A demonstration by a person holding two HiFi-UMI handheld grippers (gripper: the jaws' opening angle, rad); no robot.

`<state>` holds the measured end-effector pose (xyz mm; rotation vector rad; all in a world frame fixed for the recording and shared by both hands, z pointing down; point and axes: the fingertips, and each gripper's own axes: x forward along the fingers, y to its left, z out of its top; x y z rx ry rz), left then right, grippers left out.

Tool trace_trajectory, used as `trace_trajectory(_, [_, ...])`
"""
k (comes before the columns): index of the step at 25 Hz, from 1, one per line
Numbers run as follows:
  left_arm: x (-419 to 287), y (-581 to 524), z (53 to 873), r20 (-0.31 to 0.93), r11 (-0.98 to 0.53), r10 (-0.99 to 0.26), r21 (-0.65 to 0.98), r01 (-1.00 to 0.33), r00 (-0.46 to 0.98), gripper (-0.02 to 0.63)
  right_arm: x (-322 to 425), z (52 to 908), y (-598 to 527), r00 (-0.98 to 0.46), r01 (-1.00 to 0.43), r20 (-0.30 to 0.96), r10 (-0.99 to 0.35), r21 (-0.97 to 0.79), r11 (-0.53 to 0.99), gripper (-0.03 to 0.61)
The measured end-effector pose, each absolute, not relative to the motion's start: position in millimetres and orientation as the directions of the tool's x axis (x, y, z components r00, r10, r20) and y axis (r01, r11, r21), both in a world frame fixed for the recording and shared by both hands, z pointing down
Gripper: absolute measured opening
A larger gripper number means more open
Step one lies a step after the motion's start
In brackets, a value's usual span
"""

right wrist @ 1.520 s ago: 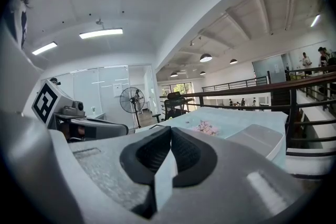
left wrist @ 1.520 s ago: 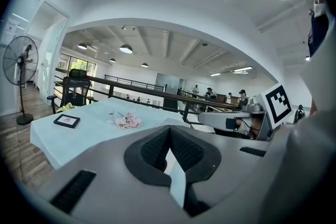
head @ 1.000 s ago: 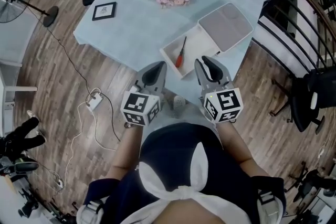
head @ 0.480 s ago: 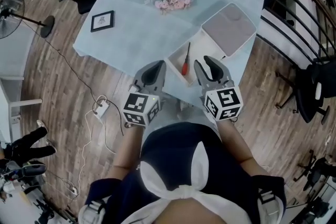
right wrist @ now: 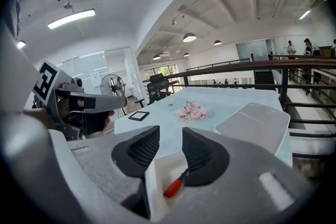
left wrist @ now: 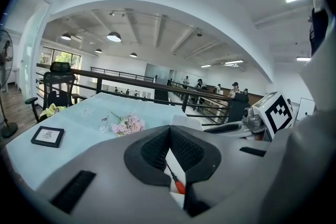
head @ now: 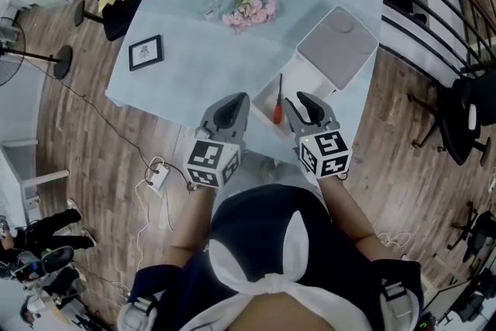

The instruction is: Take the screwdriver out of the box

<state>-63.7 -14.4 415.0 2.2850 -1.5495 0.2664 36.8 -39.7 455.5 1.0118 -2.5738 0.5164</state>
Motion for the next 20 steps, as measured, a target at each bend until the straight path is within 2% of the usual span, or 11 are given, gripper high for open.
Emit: trace_trajectory(20, [-84.8, -60.6, 462.1, 0.431, -0.426, -0.762, 0.229, -0.875, 0.484, 0.015, 11.7, 542.8, -64.7, -0.597, -0.745, 0.63, -0.497, -0.206, 0.634, 0.133])
